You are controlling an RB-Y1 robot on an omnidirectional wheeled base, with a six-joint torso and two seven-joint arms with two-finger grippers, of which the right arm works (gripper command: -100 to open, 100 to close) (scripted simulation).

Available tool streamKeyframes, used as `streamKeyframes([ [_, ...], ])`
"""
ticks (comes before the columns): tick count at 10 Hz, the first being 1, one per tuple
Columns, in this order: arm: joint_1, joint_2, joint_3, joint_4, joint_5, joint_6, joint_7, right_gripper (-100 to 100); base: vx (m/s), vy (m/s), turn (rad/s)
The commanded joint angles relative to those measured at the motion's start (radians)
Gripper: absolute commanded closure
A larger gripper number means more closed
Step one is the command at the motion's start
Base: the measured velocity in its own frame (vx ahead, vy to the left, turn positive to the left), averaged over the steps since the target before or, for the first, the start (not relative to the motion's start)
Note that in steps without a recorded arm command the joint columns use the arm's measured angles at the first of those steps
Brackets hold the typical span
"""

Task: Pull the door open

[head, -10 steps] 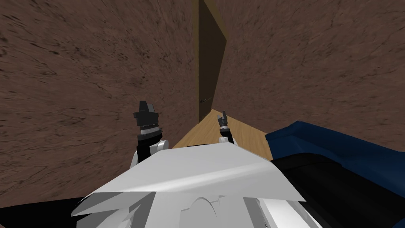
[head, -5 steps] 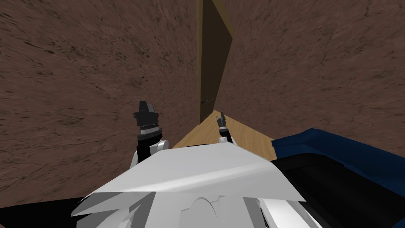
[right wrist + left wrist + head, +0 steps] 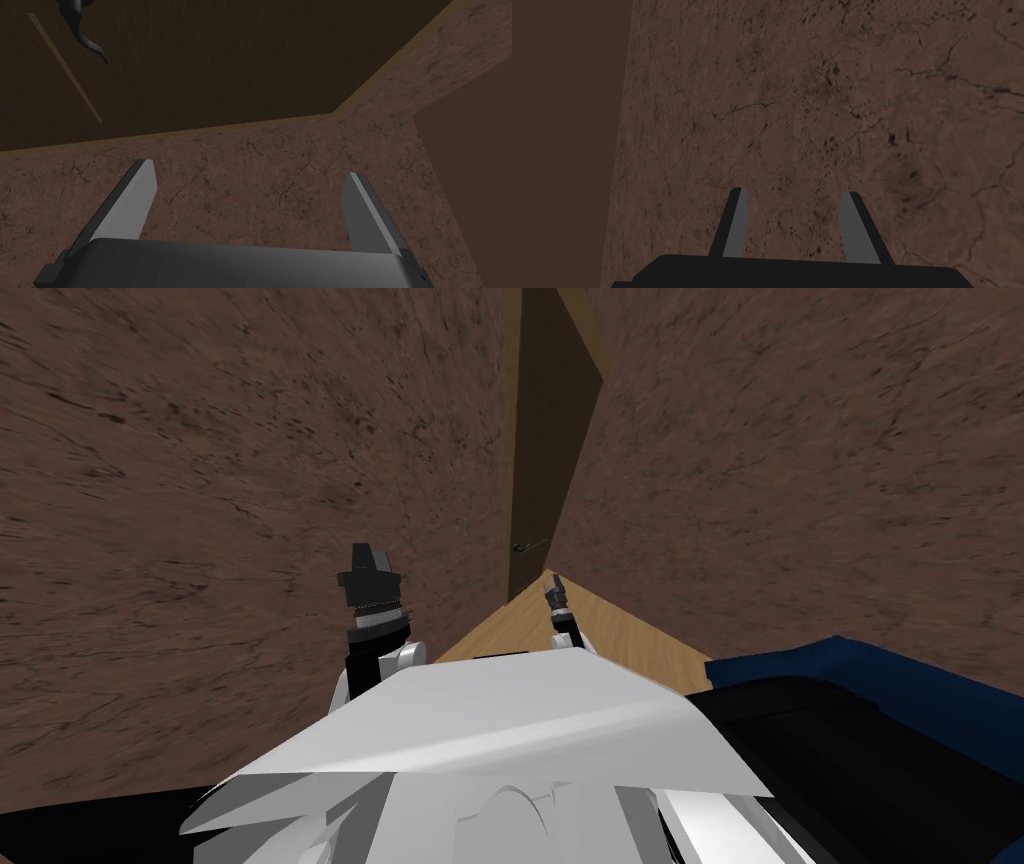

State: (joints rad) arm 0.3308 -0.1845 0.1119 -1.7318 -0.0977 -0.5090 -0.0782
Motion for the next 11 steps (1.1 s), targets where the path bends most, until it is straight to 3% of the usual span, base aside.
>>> streamKeyframes([
  [1,-0.018,-0.013,0.005,0.04,-0.001,-0.011,-0.01,-100,0.081,-0.073,0.137],
  [11,-0.123,-0.084,0.04,0.282,-0.003,-0.082,-0.062,-100,0.076,-0.082,0.133],
])
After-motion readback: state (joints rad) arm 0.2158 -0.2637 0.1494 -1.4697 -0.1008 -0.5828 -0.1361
